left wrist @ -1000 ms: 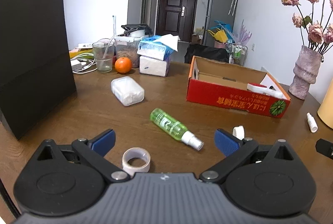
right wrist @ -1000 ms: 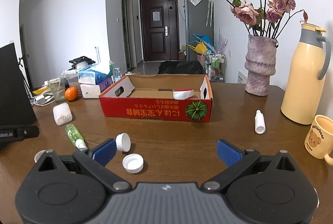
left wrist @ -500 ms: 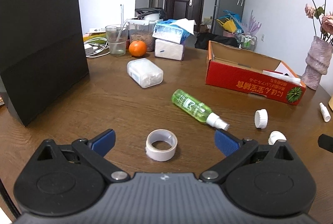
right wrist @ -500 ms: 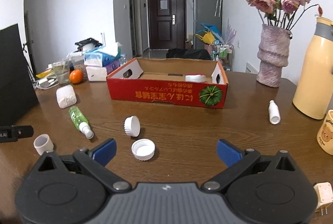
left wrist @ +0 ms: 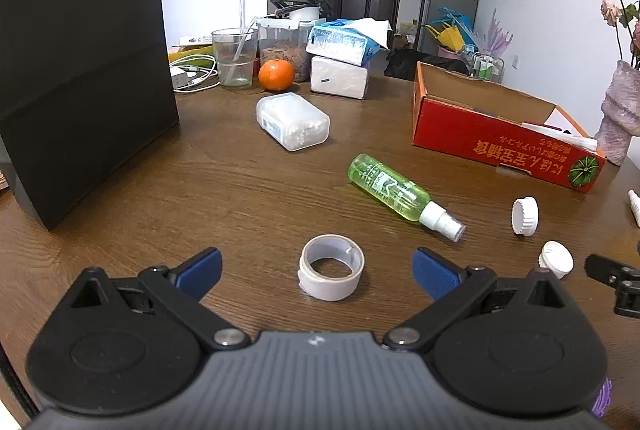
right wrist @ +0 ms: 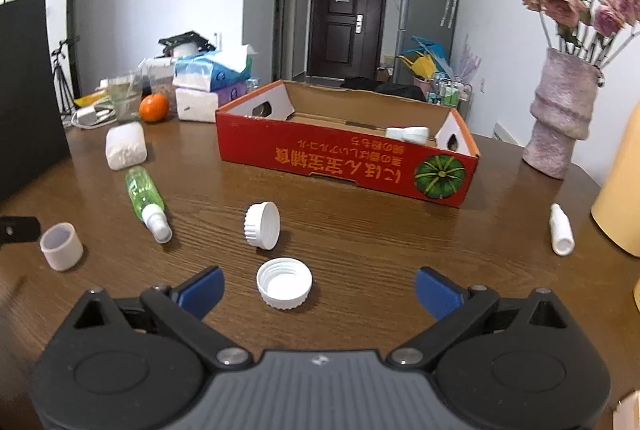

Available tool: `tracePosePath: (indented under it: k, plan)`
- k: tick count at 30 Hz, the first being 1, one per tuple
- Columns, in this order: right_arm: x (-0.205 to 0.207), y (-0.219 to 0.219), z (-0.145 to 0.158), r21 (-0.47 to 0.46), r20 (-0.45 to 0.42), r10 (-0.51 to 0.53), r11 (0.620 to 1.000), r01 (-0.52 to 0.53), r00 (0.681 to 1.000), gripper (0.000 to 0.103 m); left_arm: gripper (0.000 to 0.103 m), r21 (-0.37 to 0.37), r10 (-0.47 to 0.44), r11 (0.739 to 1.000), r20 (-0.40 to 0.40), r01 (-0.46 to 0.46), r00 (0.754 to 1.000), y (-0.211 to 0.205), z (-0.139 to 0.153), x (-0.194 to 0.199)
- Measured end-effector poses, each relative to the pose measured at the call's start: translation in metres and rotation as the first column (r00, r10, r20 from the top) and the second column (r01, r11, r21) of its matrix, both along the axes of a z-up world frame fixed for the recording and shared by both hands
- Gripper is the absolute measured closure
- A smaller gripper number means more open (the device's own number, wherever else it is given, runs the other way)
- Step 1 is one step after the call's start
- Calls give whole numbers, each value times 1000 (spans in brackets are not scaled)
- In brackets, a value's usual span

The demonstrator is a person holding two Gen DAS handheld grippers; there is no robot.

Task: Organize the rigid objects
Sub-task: 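Close the left tool on the white tape roll while the right tool grasps a white cap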

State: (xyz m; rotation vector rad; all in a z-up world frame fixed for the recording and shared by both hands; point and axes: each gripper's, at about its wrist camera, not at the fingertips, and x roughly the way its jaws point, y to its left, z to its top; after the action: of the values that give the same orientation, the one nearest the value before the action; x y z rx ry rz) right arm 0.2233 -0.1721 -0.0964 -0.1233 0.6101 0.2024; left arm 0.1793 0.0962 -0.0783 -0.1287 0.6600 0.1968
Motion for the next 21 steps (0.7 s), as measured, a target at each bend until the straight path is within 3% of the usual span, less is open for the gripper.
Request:
tracePosePath:
  k: [7, 13, 17, 19, 21]
  plan:
    - [24, 11, -17, -35, -38, 47, 998, -49, 998, 8, 0, 0, 12, 1000, -12, -12, 1000, 1, -5, 4]
    - [41, 11, -33, -3, -85, 55, 998, -56, 995, 19, 0, 4, 16, 1000, -25, -15, 1000, -1, -10, 10]
    - [46, 10, -41, 24, -107, 71, 997, -69, 992, 41, 0, -4, 23, 1000, -35, -23, 999, -1, -15, 15]
    - [46, 8, -41, 54, -100, 91, 995, -86, 991, 63, 0, -11, 25, 1000, -46, -26, 999, -1, -20, 19]
    - [43, 11, -41, 45, -89, 105, 994, -101, 991, 64, 0, -16, 26, 999, -60, -27, 998, -2, -24, 23]
